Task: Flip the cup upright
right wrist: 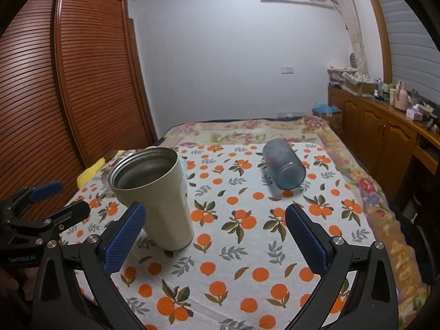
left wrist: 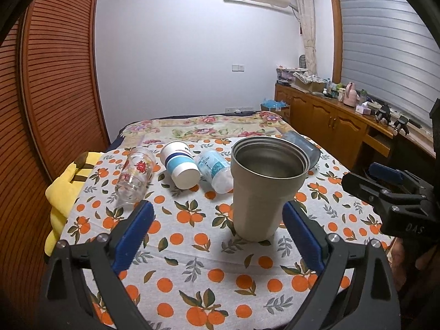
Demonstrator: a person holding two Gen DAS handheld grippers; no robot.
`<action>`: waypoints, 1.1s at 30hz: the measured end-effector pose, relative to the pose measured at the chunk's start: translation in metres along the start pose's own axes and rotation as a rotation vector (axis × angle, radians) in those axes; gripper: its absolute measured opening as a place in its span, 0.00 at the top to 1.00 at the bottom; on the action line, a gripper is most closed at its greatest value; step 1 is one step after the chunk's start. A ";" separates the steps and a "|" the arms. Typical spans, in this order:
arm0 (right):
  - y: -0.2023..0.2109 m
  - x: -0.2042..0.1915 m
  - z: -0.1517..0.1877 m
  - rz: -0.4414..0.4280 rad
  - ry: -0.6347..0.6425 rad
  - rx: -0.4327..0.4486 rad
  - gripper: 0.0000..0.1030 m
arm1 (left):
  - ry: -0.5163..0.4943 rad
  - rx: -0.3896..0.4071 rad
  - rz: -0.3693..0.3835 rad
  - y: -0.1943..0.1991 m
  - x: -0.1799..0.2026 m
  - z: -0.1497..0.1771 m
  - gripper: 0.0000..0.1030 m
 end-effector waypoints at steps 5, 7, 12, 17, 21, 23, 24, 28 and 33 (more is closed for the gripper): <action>0.001 0.001 0.000 0.005 -0.003 0.002 0.00 | 0.005 0.006 -0.003 0.002 -0.002 0.000 0.07; 0.001 0.001 0.000 0.005 -0.001 0.004 0.00 | 0.006 0.008 -0.003 0.003 -0.002 0.000 0.07; 0.002 0.001 0.000 0.005 0.000 0.005 0.00 | 0.008 0.010 -0.002 0.004 -0.003 0.000 0.07; 0.002 0.001 0.001 0.004 -0.001 0.004 0.00 | 0.009 0.010 -0.004 0.004 -0.003 0.000 0.07; 0.002 0.001 0.001 0.004 -0.002 0.004 0.00 | 0.010 0.012 -0.004 0.005 -0.003 0.000 0.07; 0.002 0.001 0.001 0.004 0.000 0.005 0.00 | 0.010 0.012 -0.003 0.005 -0.003 0.000 0.07; 0.002 0.001 0.001 0.005 0.001 0.005 0.00 | 0.010 0.012 -0.004 0.005 -0.003 0.000 0.07; 0.002 0.001 0.001 0.004 -0.002 0.005 0.00 | 0.011 0.011 -0.004 0.005 -0.004 0.000 0.07; 0.002 0.001 0.001 0.004 -0.001 0.004 0.00 | 0.016 0.013 -0.008 0.009 -0.004 -0.002 0.07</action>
Point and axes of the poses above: each gripper's, at about its wrist camera, not at the fingertips, and y roughly against the way its jaws point, x to its right, z to its underside, the point moved 9 cm from there along -y, roughly the way its jaws point, and after that the axes turned 15 degrees about -y, right-handed, at the moved point
